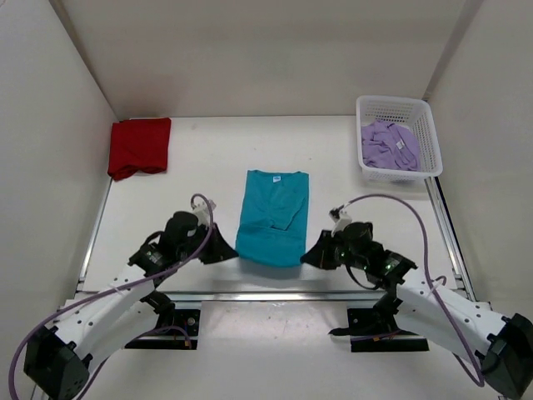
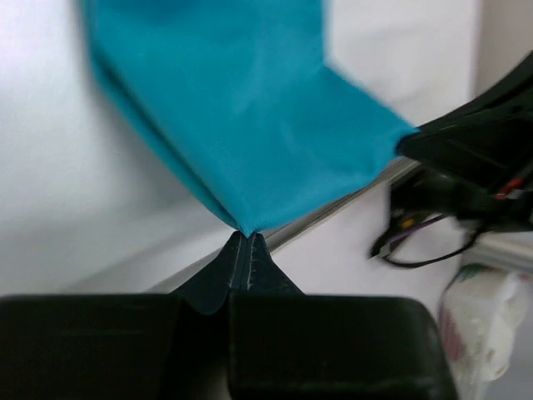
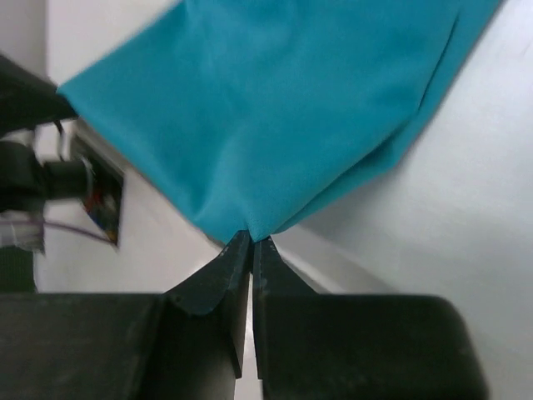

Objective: Fold and stack the t-shirts
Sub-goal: Fold the long partially folded tshirt into a neat square

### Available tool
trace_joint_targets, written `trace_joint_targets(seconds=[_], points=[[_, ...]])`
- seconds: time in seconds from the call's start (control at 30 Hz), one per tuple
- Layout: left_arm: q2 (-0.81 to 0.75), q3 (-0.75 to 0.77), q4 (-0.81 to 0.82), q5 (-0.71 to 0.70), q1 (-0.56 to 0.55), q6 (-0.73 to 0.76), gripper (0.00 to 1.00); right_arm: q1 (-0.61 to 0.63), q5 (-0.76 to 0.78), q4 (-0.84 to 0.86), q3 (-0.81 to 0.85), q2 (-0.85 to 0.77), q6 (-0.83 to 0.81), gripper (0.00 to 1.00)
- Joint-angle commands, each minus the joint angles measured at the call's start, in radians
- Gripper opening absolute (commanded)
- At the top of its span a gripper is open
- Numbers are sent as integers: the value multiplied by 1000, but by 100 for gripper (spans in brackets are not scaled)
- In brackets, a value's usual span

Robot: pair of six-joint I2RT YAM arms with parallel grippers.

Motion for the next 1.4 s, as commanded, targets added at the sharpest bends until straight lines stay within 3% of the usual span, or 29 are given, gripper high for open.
trace_joint_targets(seconds=[0.0,0.1,0.2,0.27,0.43,0.67,0.7,0.73,0.83,0.9,1.0,1.07,1.13,1.2,1.37], points=[[44,165,10,28,66,9,0,-122,-36,-67,177,27,-99,0],[197,286,114,51,152,35,0,-315,-174,-32,298,200,-203,0],[462,412,203,24,204,62,0,-487,-282,40,430,384,-274,0],[612,507,226,25,231,66,0,-536,-307,80,502,507,-271,0],[966,754,242,-64,293,41,0,-573,-385,123,779,882,-266,0],[1123,842,334,-76,387,-55,0,-581,-414,60,1146,1237,-274,0],[1143,854,354,-73,390,-65,10,-581,-411,40,1227,1297,-282,1],[1172,880,355,-41,402,-66,23,-576,-391,5,1292,1347,-289,4],[1207,945,305,-15,419,-60,34,-576,-411,14,1370,1401,-285,28],[1163,908,349,-38,431,-68,42,-583,-413,-1,1406,1406,-294,43],[1069,827,412,-68,416,-75,42,-573,-351,-26,1365,1350,-346,48],[1040,802,414,-56,358,-65,39,-566,-308,26,1224,1262,-348,42],[1035,772,464,-45,291,-66,41,-561,-311,113,1090,1205,-320,19],[1048,732,501,-41,197,-68,40,-547,-343,185,986,1187,-314,10],[1137,634,524,-45,146,-71,35,-511,-336,212,883,1219,-308,1]])
